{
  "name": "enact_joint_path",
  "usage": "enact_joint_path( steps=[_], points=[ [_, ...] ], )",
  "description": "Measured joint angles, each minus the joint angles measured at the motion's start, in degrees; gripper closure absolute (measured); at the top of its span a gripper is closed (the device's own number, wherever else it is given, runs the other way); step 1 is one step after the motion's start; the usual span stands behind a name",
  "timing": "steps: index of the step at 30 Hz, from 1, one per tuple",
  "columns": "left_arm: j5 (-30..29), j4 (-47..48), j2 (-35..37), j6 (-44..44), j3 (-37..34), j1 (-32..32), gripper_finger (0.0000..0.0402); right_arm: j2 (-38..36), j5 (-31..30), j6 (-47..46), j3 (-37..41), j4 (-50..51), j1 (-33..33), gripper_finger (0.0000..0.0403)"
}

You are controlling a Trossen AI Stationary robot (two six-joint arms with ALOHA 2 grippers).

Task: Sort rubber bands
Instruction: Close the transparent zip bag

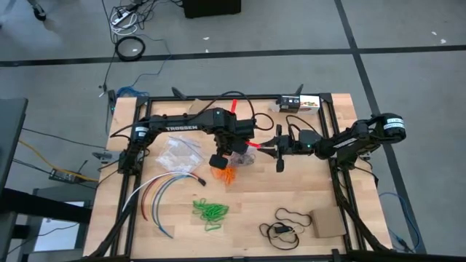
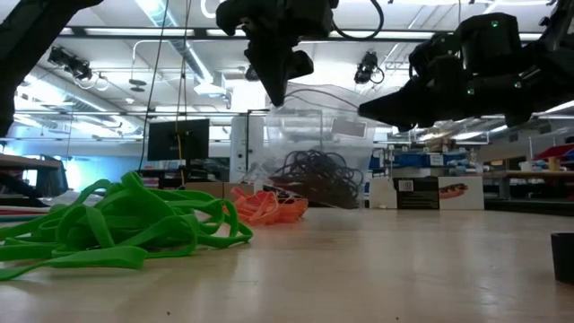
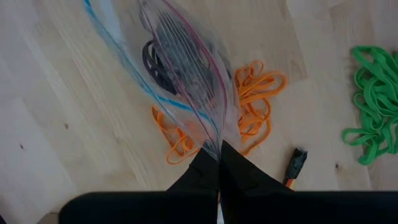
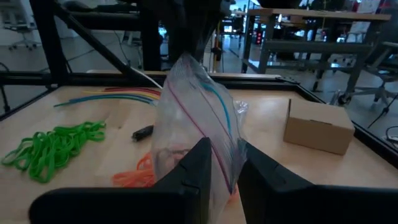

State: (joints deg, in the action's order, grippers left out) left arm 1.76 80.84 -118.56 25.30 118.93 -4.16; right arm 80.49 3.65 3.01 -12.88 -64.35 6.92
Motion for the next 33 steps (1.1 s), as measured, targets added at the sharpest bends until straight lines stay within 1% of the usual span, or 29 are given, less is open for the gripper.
enact_joint_path(
  steps=[7,10,14,20,22,26,30,33],
  points=[
    [0.0,-0.11,0.0,0.0,0.0,0.0,0.0401,-0.01,0.08,-0.07,0.0,0.08,0.0,0.0345],
    [-0.01,-0.19,0.0,0.0,0.0,0.0,0.0401,-0.01,0.27,-0.08,0.0,0.12,0.0,0.0359],
    [0.0,-0.27,0.02,0.0,0.0,0.0,0.0401,-0.01,0.7,0.37,0.0,0.14,0.0,0.0395],
    [-1.11,-0.28,0.02,-0.1,0.0,0.0,0.0401,-0.01,0.88,0.63,0.0,0.12,0.04,0.0401],
    [-2.4,-0.21,0.02,-0.44,0.0,0.0,0.0397,-0.01,-0.27,0.47,0.0,0.13,0.02,0.0402],
    [-3.65,0.34,0.02,-0.74,0.0,-0.32,0.0368,-0.01,-1.3,0.91,0.0,-0.2,0.04,0.0402],
    [-3.9,2.11,0.02,-0.75,0.0,-0.92,0.0317,-1.25,-2.5,2.56,0.0,-0.54,0.02,0.0403],
    [-7.01,3.97,0.02,-0.75,0.72,-1.42,0.0275,-3.59,-2.75,3.19,0.0,0.63,0.03,0.0403]
  ],
)
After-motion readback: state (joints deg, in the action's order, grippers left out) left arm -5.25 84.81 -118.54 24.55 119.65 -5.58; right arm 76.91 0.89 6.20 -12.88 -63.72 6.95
